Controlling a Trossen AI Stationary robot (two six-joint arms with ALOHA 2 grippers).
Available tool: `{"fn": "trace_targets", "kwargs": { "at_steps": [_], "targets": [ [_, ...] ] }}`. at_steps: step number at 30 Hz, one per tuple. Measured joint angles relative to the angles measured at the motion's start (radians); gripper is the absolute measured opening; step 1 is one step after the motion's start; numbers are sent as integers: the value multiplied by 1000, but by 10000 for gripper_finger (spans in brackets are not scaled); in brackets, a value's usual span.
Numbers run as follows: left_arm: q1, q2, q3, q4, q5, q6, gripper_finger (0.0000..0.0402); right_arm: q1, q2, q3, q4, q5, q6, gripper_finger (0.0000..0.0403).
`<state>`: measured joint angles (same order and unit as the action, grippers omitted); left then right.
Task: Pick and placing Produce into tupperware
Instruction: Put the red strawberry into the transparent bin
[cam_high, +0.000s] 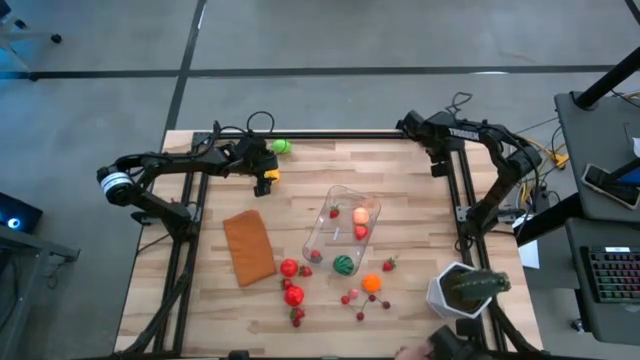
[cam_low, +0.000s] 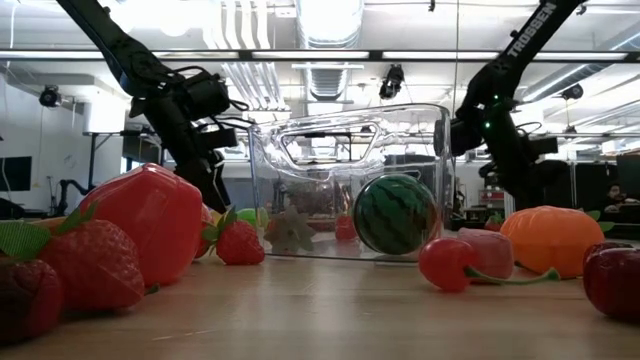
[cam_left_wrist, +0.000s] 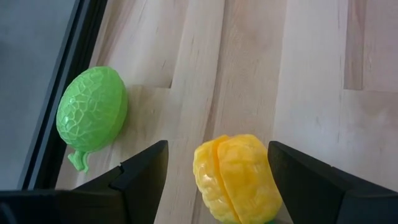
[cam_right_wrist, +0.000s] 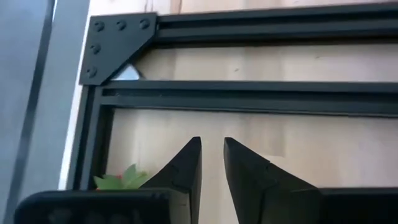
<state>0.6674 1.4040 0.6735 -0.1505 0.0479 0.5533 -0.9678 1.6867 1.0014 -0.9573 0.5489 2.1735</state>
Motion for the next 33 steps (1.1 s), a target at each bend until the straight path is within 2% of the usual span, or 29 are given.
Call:
{"fn": "trace_targets", "kwargs": {
  "at_steps": [10, 18, 22, 33],
  "targets": [
    [0, 0, 0, 0, 0, 0, 260, -68, 6, -9, 153, -9, -158, 62],
    [0, 0, -8, -11, 0, -50, 260, -74, 18, -9, 194, -25, -156, 60],
    [0, 0, -7, -16, 0, -50, 260, -105, 29, -9, 256, -25, -219, 61],
    [0, 0, -6, -15, 0, -50, 260, -122, 32, 4, 247, -108, -237, 63]
  ]
}}
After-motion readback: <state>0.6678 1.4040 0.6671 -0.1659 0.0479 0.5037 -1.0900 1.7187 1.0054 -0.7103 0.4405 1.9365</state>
